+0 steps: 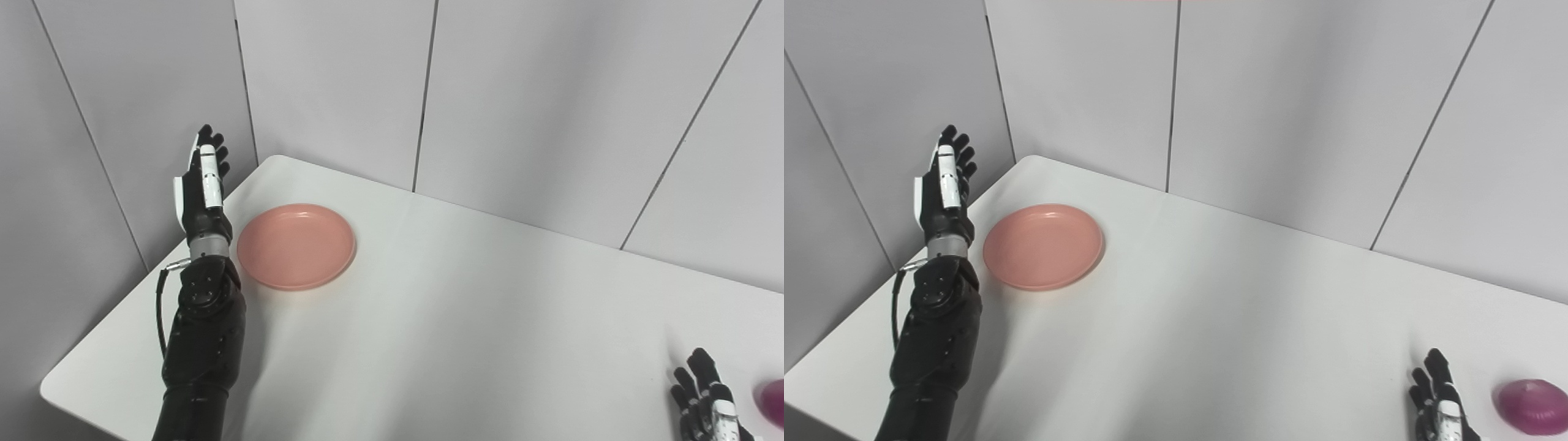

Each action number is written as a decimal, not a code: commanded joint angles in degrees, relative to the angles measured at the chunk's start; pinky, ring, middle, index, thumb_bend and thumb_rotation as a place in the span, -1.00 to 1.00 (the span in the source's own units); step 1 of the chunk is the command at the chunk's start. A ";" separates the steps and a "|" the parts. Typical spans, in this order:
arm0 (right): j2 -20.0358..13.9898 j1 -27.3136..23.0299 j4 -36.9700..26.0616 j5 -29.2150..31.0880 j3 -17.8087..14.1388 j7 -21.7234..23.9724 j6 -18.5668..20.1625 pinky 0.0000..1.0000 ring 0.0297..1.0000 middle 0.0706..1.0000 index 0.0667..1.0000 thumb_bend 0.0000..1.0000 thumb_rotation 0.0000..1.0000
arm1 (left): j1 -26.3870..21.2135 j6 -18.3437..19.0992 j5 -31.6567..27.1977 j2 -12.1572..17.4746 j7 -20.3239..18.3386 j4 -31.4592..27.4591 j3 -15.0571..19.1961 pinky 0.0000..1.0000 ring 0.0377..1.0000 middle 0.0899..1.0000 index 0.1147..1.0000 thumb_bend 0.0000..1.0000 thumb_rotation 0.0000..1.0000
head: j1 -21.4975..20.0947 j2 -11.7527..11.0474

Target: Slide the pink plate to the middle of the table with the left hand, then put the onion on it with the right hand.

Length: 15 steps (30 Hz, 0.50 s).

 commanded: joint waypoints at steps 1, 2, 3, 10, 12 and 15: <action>-0.09 0.35 0.51 -0.07 -0.94 -1.21 1.72 1.00 0.95 0.96 0.91 -0.21 0.97 | -1.95 -2.20 -0.45 1.69 -0.60 -0.25 -0.23 0.80 0.81 0.81 0.75 -0.17 1.00 | -0.08 0.01; -0.10 0.35 0.40 -0.07 -0.98 -1.25 1.87 1.00 0.95 0.96 0.91 -0.21 0.97 | -1.96 -2.44 -0.60 1.72 -0.82 0.14 -0.31 0.80 0.81 0.81 0.75 -0.17 1.00 | 0.07 0.01; -0.10 0.35 0.33 -0.06 -1.01 -1.27 1.96 1.00 0.95 0.95 0.91 -0.22 0.97 | -1.96 -2.62 -0.70 1.74 -0.98 0.42 -0.38 0.79 0.81 0.81 0.75 -0.18 1.00 | 0.07 0.01; -0.46 0.15 1.57 0.37 -1.29 -0.77 0.59 1.00 0.93 0.94 0.89 -0.17 0.94 | -2.20 -2.65 -3.07 1.53 -1.87 1.32 -0.05 0.68 0.73 0.70 0.62 -0.21 1.00 | 0.30 0.13; -0.47 0.12 1.42 0.30 -1.30 -0.92 0.72 1.00 0.92 0.93 0.88 -0.18 0.93 | -2.08 -2.31 -3.47 1.50 -1.99 1.25 -0.11 0.66 0.71 0.68 0.59 -0.21 1.00 | 0.35 0.12; -0.59 0.05 1.26 0.16 -1.18 -0.84 0.89 1.00 0.92 0.93 0.88 -0.21 0.92 | -1.94 -2.69 -3.86 1.80 -2.34 1.93 -0.23 0.61 0.66 0.64 0.55 -0.21 1.00 | 0.35 0.12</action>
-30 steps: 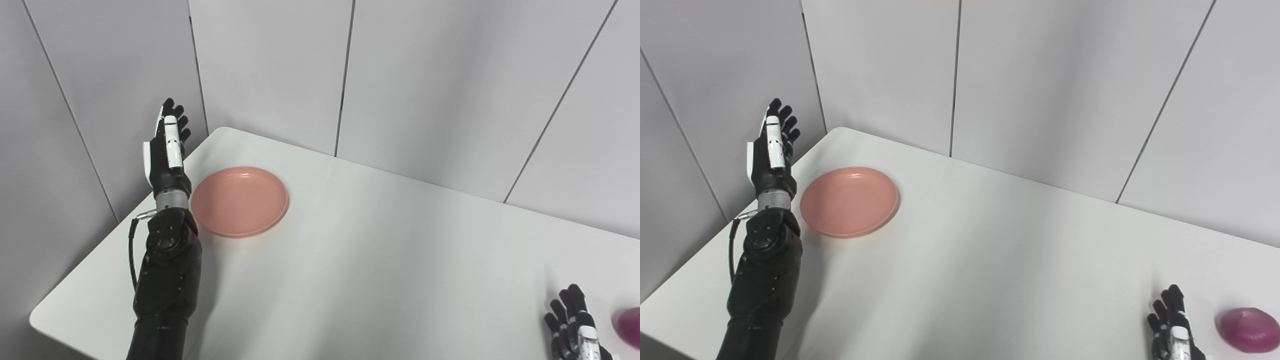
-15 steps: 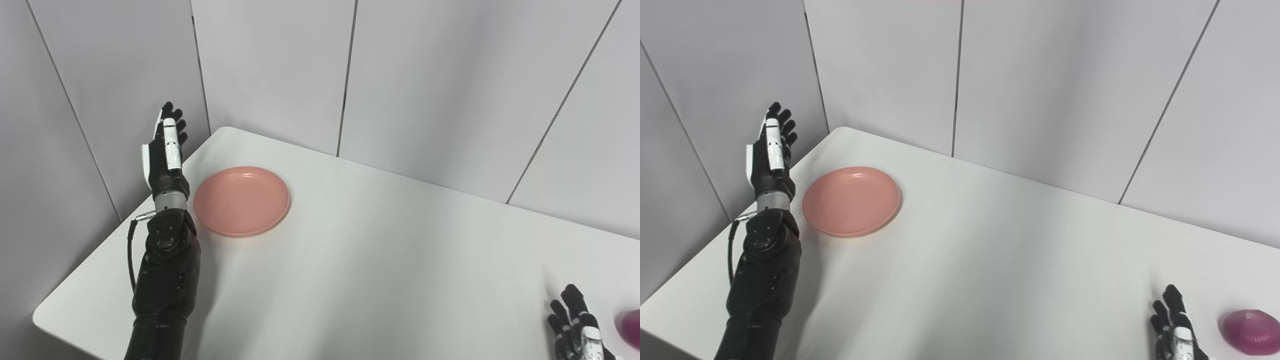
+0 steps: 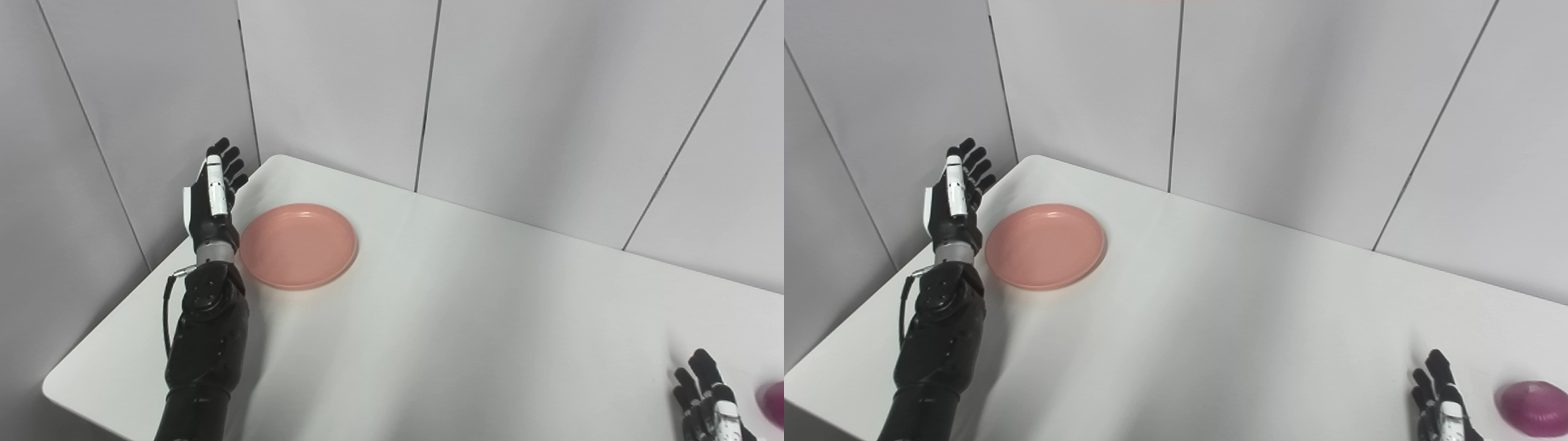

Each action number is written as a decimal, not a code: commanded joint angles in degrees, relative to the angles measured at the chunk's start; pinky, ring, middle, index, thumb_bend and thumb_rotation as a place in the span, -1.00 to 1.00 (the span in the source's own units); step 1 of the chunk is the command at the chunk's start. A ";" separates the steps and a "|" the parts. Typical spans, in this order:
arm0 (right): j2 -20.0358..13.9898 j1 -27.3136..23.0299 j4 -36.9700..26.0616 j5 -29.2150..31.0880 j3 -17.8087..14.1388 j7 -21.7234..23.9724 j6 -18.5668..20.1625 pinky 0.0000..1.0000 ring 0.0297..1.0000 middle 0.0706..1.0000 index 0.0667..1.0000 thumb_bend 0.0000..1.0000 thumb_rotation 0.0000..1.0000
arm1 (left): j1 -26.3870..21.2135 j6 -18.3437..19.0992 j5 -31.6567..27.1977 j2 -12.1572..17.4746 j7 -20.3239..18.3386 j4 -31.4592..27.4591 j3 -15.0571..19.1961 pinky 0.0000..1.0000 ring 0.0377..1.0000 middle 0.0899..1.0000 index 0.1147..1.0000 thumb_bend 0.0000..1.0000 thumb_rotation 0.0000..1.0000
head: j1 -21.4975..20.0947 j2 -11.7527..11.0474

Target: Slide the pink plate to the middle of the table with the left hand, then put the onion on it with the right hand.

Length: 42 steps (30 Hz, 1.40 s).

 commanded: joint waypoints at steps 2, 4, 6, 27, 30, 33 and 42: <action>-0.55 0.23 0.79 -0.30 -0.96 -0.98 1.17 1.00 0.93 0.94 0.89 -0.21 0.93 | -1.81 -2.36 -0.71 1.85 -1.25 -0.55 -0.10 0.59 0.64 0.61 0.53 -0.22 1.00 | 0.04 0.13; -0.40 0.37 0.37 -0.52 -1.00 -1.30 1.50 1.00 0.91 0.92 0.88 -0.22 0.93 | -1.72 -2.40 -0.46 2.06 -1.34 -0.40 -0.22 0.59 0.63 0.61 0.52 -0.23 1.00 | 0.13 0.21; -0.42 0.43 0.38 -0.47 -1.01 -1.17 1.32 1.00 0.90 0.92 0.87 -0.21 0.92 | -1.71 -2.28 -0.46 2.30 -1.44 -0.22 -0.27 0.59 0.63 0.60 0.52 -0.22 1.00 | 0.15 0.25; -1.03 0.50 0.46 -0.24 -0.96 -0.82 1.63 1.00 0.96 0.97 0.93 -0.21 0.96 | -0.58 -2.44 -0.20 2.71 -0.16 -1.28 0.45 0.66 0.69 0.67 0.59 -0.24 1.00 | 1.10 0.53; -1.16 0.54 0.32 -0.23 -1.05 -0.85 1.89 1.00 0.94 0.95 0.91 -0.22 0.95 | -0.53 -2.21 -0.34 2.72 -0.16 -1.03 0.49 0.67 0.70 0.67 0.59 -0.22 1.00 | 1.23 0.69; -1.19 0.53 0.38 -0.25 -1.07 -0.88 1.87 1.00 0.93 0.94 0.90 -0.20 0.94 | -0.51 -1.74 -0.44 2.91 -0.32 -0.58 0.42 0.69 0.71 0.69 0.61 -0.21 1.00 | 1.20 0.77; -1.35 0.52 0.30 0.08 -1.10 -0.74 1.95 1.00 0.90 0.92 0.87 -0.17 0.88 | -0.40 -0.88 -0.38 3.29 -0.30 0.92 0.35 0.69 0.72 0.70 0.62 -0.22 1.00 | 1.23 1.09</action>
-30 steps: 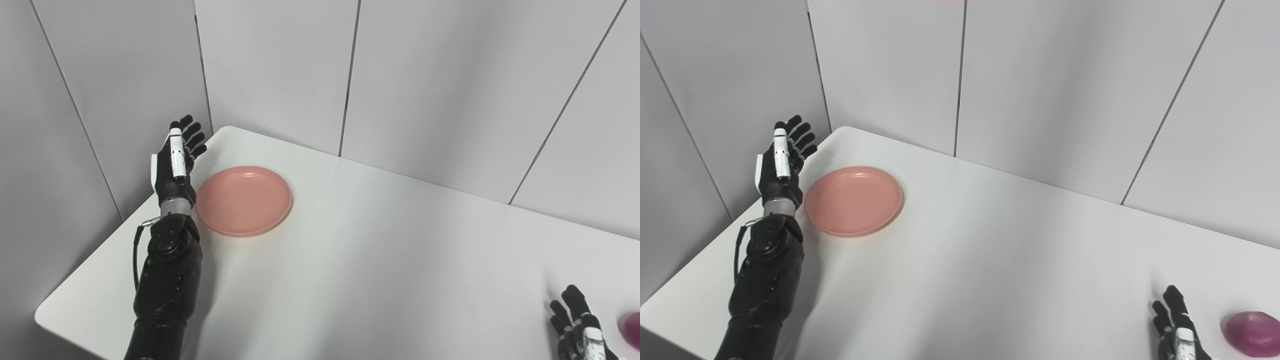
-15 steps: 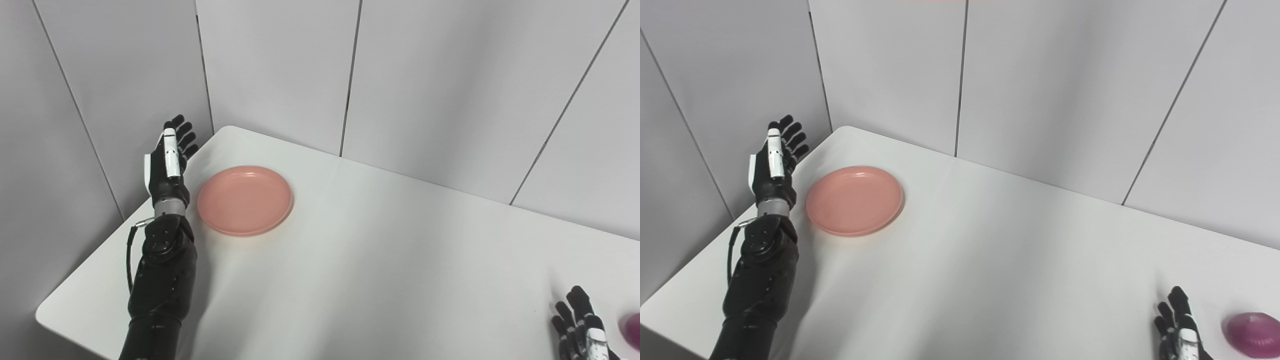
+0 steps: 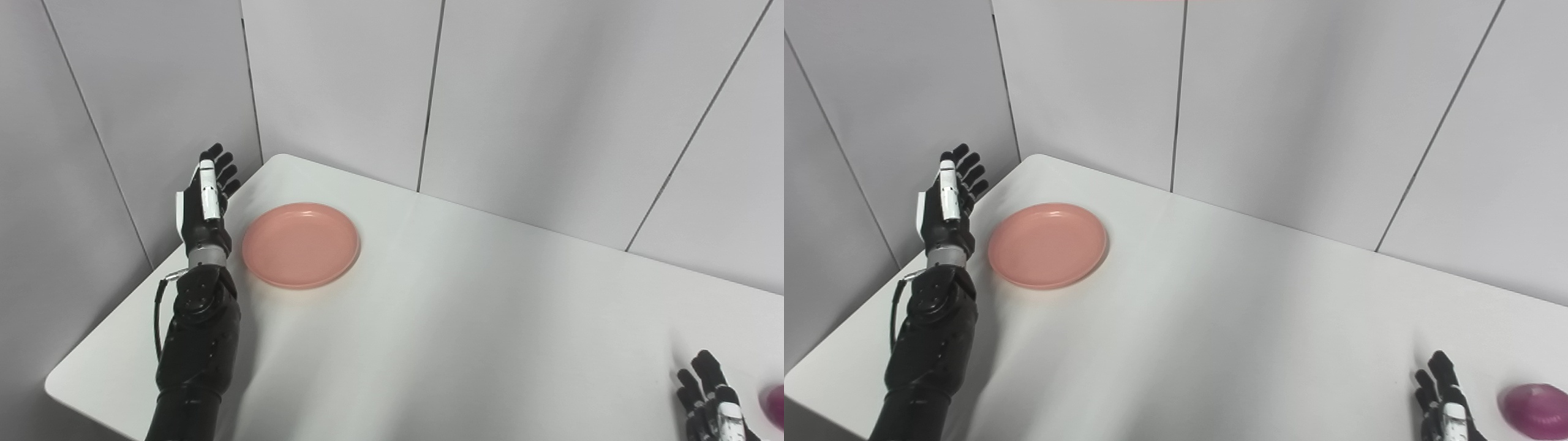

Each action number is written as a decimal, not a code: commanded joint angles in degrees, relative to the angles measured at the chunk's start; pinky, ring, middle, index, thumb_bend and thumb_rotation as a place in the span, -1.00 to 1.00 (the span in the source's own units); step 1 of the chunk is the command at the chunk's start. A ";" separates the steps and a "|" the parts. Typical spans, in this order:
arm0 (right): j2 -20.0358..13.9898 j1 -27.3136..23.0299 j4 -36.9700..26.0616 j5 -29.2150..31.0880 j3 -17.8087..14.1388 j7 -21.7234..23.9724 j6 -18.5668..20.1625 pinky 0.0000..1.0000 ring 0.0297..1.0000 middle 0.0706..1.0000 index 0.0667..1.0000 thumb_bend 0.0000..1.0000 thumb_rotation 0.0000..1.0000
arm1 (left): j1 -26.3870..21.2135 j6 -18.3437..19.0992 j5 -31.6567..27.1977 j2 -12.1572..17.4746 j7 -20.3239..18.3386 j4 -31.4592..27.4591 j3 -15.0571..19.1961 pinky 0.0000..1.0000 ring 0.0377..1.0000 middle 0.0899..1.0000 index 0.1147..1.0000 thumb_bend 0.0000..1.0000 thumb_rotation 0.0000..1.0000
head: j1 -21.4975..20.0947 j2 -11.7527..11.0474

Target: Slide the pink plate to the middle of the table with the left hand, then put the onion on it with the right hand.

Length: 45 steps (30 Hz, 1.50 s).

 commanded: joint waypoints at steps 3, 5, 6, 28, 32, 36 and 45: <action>-0.94 0.51 0.43 -0.37 -0.96 -0.78 1.76 1.00 0.89 0.91 0.86 -0.17 0.87 | -1.27 -1.01 0.10 2.24 -0.63 0.44 -0.05 0.70 0.73 0.71 0.63 -0.24 1.00 | 0.01 0.12; -0.88 0.49 0.10 -0.38 -0.92 -0.88 2.21 1.00 0.89 0.91 0.86 -0.16 0.87 | -1.17 -0.91 -0.24 2.36 -1.03 0.72 -0.12 0.71 0.74 0.72 0.65 -0.25 1.00 | 0.01 0.12; -0.80 0.50 -0.13 -0.29 -0.93 -0.92 2.49 1.00 0.89 0.91 0.86 -0.18 0.87 | -1.01 -0.69 -0.20 2.42 -1.11 0.65 -0.27 0.71 0.74 0.73 0.65 -0.26 1.00 | 0.01 0.12; -0.91 0.39 0.02 -0.15 -1.13 -1.01 2.51 1.00 0.91 0.92 0.87 -0.15 0.83 | -1.24 -1.65 -0.55 2.93 -1.91 4.72 -0.44 0.75 0.76 0.74 0.65 -0.23 1.00 | 0.33 0.43; -0.82 0.45 -0.30 -0.12 -1.13 -1.09 2.83 1.00 0.91 0.92 0.87 -0.14 0.84 | -1.19 -1.30 -0.46 2.86 -1.72 4.69 -0.47 0.76 0.76 0.74 0.65 -0.22 1.00 | 0.33 0.43; -0.91 0.47 -0.28 -0.45 -0.97 -1.05 2.60 1.00 0.91 0.93 0.88 -0.17 0.86 | -1.23 -1.22 -0.27 2.79 -1.71 4.86 -0.68 0.75 0.76 0.73 0.65 -0.21 1.00 | 0.31 0.42; -0.62 0.39 -0.29 -0.09 -1.07 -1.02 2.70 1.00 0.91 0.93 0.88 -0.19 0.87 | -2.72 -1.00 -0.11 2.32 -0.47 6.89 -0.61 0.69 0.70 0.68 0.57 -0.24 1.00 | 0.27 0.23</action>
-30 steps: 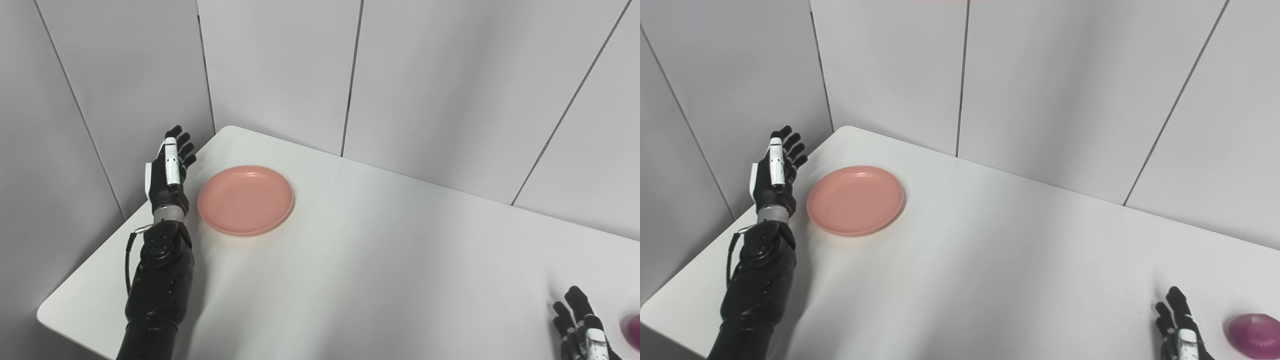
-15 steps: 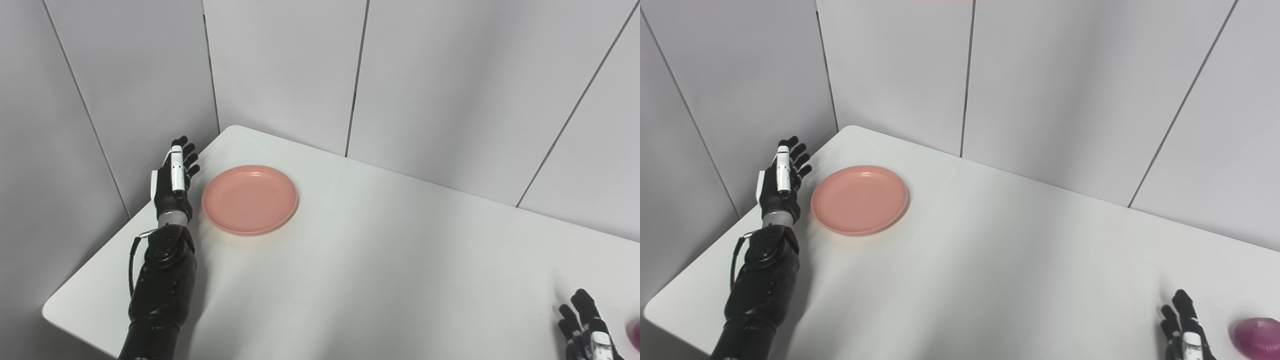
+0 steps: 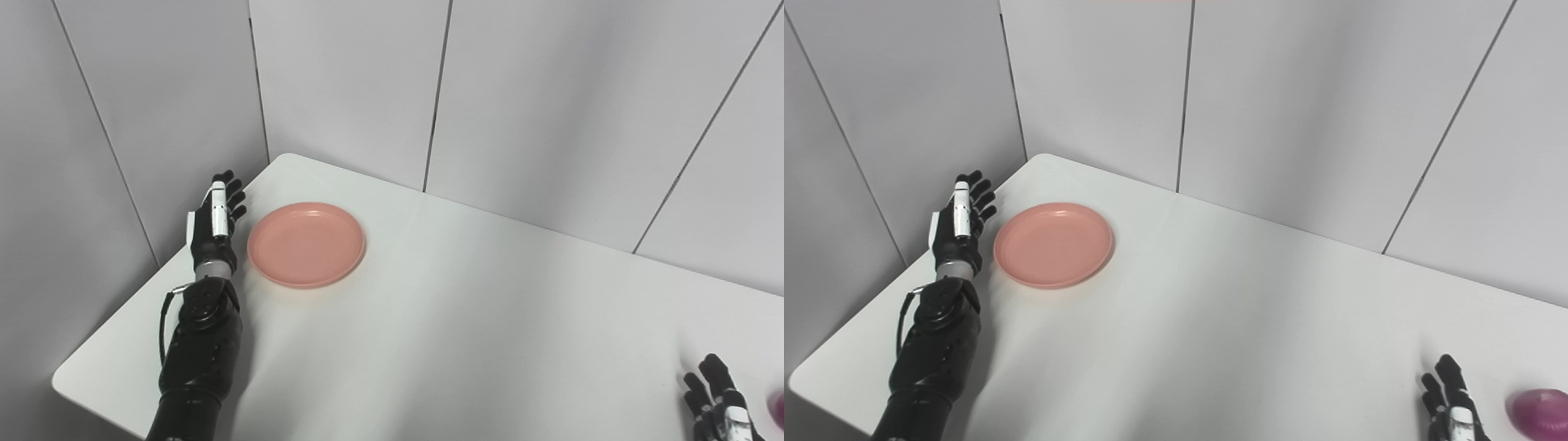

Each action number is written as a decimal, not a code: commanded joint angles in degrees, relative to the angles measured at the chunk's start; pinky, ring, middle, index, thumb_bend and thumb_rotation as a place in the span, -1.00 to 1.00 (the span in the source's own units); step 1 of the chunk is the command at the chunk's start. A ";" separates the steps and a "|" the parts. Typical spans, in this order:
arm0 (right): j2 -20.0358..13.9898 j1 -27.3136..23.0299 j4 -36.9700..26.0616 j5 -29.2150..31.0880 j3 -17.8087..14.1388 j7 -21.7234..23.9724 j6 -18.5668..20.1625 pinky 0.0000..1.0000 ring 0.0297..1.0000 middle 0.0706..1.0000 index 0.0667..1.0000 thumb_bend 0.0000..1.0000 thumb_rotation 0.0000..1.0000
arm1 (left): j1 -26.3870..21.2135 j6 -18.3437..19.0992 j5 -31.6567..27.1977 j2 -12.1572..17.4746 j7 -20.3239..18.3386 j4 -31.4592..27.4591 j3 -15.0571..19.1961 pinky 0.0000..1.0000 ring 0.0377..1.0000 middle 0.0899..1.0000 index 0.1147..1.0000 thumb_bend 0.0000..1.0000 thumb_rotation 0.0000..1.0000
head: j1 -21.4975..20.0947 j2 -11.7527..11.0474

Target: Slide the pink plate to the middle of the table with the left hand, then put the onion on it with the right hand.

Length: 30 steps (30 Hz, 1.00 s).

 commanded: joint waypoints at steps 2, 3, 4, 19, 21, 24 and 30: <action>-0.52 0.36 0.01 -0.11 -1.00 -0.99 1.94 1.00 0.92 0.93 0.88 -0.18 0.87 | -3.51 -0.92 0.57 1.28 0.91 -0.52 -0.22 0.68 0.70 0.67 0.57 -0.25 1.00 | -0.05 0.03; -0.52 0.33 0.09 -0.10 -1.01 -0.99 1.86 1.00 0.92 0.93 0.88 -0.18 0.87 | -3.67 -0.85 0.63 1.33 0.96 -0.24 -0.36 0.68 0.70 0.67 0.57 -0.25 1.00 | -0.05 0.03; -0.52 0.32 0.14 -0.09 -1.02 -0.98 1.82 1.00 0.91 0.93 0.88 -0.16 0.86 | -3.78 -0.81 0.66 1.37 0.99 -0.04 -0.45 0.68 0.70 0.67 0.57 -0.25 1.00 | -0.05 0.03; -0.40 0.25 -0.42 -0.21 -1.07 -1.26 2.48 1.00 0.92 0.93 0.88 -0.21 0.84 | -5.55 -0.87 0.06 2.17 -1.33 4.90 -2.04 0.70 0.74 0.71 0.64 -0.29 1.00 | -0.04 -0.03; -0.42 0.22 -0.53 -0.10 -1.08 -1.21 2.65 1.00 0.92 0.93 0.88 -0.22 0.85 | -5.82 -1.09 0.02 2.23 -1.32 5.67 -2.19 0.70 0.73 0.71 0.64 -0.30 1.00 | 0.00 -0.06; -0.47 0.19 -0.32 -0.13 -1.08 -1.10 2.27 1.00 0.91 0.93 0.88 -0.20 0.84 | -6.16 -0.85 -0.43 2.23 -1.70 6.32 -2.37 0.70 0.74 0.72 0.65 -0.30 1.00 | 0.00 -0.06; -0.36 0.27 -0.52 -0.27 -1.13 -1.28 2.56 1.00 0.90 0.92 0.86 -0.20 0.84 | -6.70 -0.45 -1.05 2.53 -2.75 7.63 -2.40 0.75 0.77 0.75 0.68 -0.31 1.00 | -0.14 0.03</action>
